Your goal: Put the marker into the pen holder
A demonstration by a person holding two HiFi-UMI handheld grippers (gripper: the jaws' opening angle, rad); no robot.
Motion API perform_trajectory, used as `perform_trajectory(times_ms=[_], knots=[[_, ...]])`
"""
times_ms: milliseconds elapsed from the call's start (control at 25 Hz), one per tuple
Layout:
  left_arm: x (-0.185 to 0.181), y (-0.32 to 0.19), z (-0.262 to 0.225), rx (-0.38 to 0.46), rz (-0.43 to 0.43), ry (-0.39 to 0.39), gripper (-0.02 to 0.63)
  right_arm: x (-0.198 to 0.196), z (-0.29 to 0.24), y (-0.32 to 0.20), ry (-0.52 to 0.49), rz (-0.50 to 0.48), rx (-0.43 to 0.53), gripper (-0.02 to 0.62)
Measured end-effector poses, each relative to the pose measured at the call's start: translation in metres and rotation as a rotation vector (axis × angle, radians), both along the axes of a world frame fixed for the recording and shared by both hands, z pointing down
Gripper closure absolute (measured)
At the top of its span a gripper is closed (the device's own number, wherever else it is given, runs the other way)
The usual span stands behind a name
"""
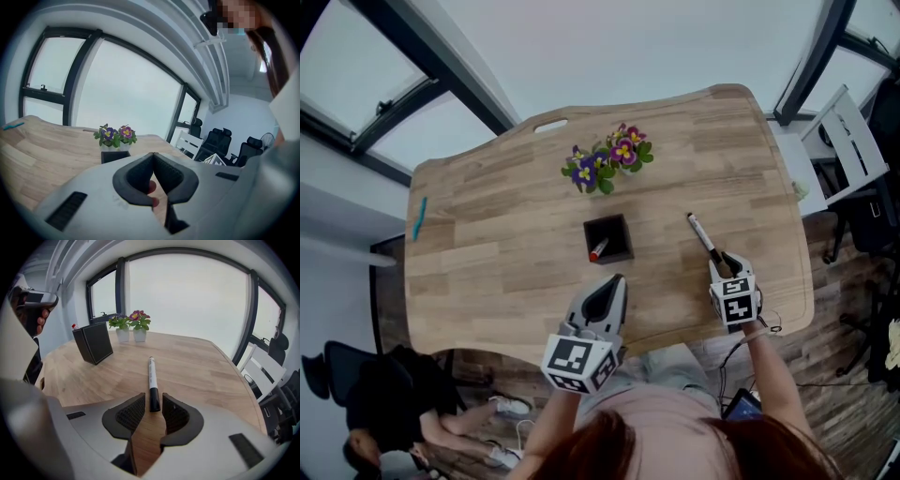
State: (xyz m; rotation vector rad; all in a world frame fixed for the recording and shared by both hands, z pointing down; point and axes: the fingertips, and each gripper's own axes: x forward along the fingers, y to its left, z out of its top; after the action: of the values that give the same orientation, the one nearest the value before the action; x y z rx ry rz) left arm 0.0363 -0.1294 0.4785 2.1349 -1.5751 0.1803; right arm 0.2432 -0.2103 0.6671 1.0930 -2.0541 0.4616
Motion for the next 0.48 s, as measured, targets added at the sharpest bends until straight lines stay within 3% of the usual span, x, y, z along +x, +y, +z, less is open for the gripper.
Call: perform_trajectory(times_ms=[280, 480], knots=[[-0.005, 0.006, 0.000, -0.003, -0.020, -0.008, 0.604, -0.004, 0.009, -0.002, -0.005, -0.010, -0.038, 0.494], [-0.011, 0.011, -0.004, 0.007, -0.031, -0.014, 0.604, -0.009, 0.008, -0.001, -0.014, -0.014, -0.030, 0.532]])
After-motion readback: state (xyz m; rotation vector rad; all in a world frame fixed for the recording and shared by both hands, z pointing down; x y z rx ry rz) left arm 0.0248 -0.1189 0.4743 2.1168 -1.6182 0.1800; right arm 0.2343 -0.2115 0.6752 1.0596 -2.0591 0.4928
